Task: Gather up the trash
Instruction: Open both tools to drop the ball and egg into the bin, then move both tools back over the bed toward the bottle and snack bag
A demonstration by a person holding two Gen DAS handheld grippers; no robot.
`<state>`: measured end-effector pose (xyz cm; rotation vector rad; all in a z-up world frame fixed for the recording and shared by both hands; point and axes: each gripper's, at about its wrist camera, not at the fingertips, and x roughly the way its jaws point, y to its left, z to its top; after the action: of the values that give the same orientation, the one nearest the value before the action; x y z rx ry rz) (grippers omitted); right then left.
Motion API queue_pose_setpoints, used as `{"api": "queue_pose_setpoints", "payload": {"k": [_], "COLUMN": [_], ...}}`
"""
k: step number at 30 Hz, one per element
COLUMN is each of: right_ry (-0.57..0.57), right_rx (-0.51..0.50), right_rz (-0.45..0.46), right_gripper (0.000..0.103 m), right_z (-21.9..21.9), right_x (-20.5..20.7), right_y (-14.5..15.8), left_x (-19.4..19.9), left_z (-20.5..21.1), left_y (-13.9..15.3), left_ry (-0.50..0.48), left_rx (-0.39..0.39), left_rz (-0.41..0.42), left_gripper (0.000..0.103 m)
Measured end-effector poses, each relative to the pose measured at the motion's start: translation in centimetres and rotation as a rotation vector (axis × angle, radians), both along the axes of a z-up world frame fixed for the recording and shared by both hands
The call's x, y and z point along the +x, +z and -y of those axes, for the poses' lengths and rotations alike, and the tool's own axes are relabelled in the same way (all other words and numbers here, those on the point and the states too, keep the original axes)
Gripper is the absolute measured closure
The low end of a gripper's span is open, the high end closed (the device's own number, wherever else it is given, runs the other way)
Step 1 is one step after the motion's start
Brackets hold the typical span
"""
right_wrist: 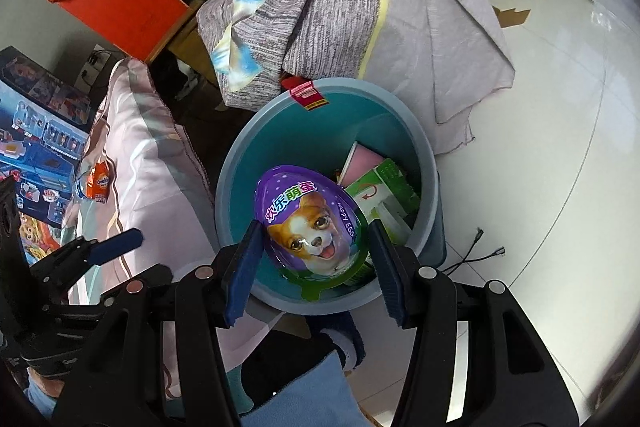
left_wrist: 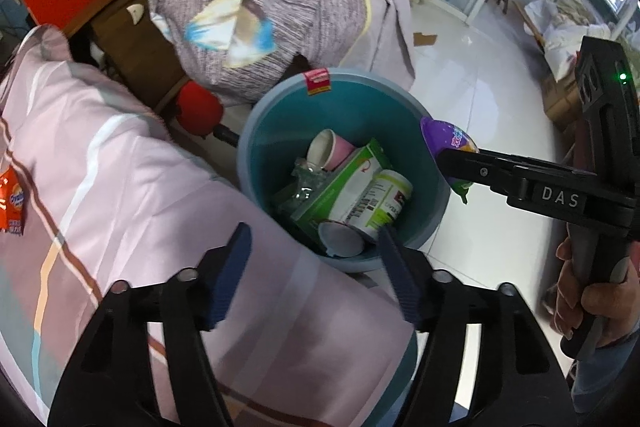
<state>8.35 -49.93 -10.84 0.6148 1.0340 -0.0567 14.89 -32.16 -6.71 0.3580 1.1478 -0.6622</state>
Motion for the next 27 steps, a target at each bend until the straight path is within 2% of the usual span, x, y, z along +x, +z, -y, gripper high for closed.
{"api": "queue_pose_setpoints", "payload": {"k": [3, 4, 5, 14, 22, 25, 27], "right_ry": [0.014, 0.019, 0.021, -0.002, -0.008, -0.002, 0.002], "right_rx": [0.003, 0.007, 0.012, 0.010, 0.014, 0.014, 0.012], "right_rz": [-0.005, -0.008, -0.012, -0.039, -0.075, -0.082, -0.085], "right_gripper": [0.051, 0.047, 0.039, 0.027, 0.026, 0.020, 0.020], "right_z": [-0.5, -0.7, -0.9, -1.3, -2.1, -2.6, -3.0], "right_x": [0.4, 0.5, 0.6, 0.4, 0.4, 0.4, 0.5], "right_y": [0.0, 0.0, 0.0, -0.1, -0.4, -0.3, -0.2], "left_x": [-0.2, -0.2, -0.3, -0.5, -1.0, -1.1, -1.1], "left_z": [-0.7, -0.9, -1.1, -3.4, -5.6, -6.2, -6.6], "left_y": [0.4, 0.5, 0.6, 0.6, 0.3, 0.4, 0.5], "left_ry": [0.008, 0.011, 0.014, 0.052, 0.084, 0.096, 0.102], "left_rx": [-0.012, -0.014, -0.016, -0.035, -0.050, -0.056, -0.060], "left_rz": [0.009, 0.012, 0.015, 0.003, -0.017, -0.019, -0.018], "left_gripper": [0.021, 0.019, 0.018, 0.014, 0.013, 0.013, 0.013]}}
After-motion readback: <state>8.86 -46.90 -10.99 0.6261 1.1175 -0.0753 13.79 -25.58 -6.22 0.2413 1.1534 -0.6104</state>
